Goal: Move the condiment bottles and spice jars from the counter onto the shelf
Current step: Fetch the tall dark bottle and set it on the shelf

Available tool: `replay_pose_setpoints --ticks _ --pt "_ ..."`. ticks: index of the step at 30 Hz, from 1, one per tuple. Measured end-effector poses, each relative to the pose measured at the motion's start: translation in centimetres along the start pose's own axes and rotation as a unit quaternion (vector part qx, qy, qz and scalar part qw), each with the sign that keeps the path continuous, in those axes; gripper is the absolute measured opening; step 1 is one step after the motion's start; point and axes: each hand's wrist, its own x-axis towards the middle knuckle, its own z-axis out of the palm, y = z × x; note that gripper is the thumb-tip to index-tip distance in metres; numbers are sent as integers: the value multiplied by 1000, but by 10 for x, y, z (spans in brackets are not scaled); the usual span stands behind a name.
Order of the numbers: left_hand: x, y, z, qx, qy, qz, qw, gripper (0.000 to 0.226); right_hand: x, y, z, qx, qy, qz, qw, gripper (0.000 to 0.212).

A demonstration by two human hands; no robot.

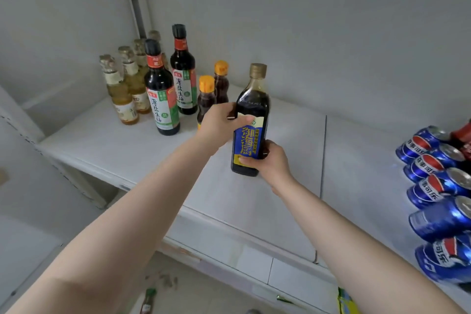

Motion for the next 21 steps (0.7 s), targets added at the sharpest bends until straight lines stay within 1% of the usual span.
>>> replay_pose_setpoints --ticks 2,6,10,14,17,21 --pt "9 -2 -3 17 13 3 1000 9 14 1 4 -5 6 -9 1000 45" --pt "23 -2 -7 13 16 2 1000 27 32 -2 13 -2 16 -24 1000 42" --pt "30 -4 -7 41 19 26 999 22 44 2 19 -1 26 -32 999 43" --pt "30 -5 -6 53 23 40 998 31 49 5 18 -14 22 -44 999 44" --pt "29 -5 -5 70 30 50 996 32 48 6 16 -18 19 -52 998 43" --pt "29 -7 -6 75 21 53 996 38 48 7 18 -23 36 -50 998 43"
